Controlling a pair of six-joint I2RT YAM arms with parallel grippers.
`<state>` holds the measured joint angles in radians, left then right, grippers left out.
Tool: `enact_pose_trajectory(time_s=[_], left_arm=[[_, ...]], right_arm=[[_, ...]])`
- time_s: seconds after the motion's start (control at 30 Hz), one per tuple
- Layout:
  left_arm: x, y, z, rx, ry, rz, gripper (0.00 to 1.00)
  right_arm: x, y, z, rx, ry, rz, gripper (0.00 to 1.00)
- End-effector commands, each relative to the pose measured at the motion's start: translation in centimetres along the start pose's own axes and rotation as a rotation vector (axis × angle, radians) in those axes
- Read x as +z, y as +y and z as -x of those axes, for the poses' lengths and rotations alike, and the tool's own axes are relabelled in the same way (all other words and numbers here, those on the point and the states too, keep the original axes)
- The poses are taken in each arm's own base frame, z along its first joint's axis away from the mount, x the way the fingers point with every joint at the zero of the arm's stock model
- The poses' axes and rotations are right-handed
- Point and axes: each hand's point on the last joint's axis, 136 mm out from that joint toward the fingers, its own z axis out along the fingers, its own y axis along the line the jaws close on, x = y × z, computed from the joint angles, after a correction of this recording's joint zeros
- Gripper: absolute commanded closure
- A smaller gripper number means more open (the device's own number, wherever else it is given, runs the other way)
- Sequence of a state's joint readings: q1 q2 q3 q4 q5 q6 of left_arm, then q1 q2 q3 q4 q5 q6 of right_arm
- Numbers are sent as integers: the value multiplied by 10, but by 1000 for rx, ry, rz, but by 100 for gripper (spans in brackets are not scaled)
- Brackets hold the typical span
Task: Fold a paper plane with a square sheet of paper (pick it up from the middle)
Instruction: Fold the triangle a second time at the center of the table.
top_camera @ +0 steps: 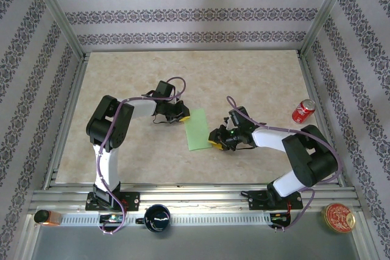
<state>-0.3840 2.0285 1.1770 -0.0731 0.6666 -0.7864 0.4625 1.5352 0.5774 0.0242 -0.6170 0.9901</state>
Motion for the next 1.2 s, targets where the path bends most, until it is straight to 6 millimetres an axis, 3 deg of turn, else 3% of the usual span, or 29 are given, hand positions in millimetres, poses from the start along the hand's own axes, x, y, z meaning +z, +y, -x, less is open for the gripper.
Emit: enact_pose_trajectory(time_s=[0.0, 0.4, 0.63, 1.17], left_arm=[[5, 14, -1, -29, 14, 8, 87], [5, 13, -1, -25, 21, 3, 88], [6, 15, -2, -26, 24, 9, 88], [9, 16, -3, -40, 34, 8, 88]], right_arm=[[4, 3, -1, -1, 15, 13, 66], [4, 6, 0, -11, 14, 20, 66], [-9, -7, 2, -12, -42, -45, 65], [4, 3, -3, -16, 20, 8, 65]])
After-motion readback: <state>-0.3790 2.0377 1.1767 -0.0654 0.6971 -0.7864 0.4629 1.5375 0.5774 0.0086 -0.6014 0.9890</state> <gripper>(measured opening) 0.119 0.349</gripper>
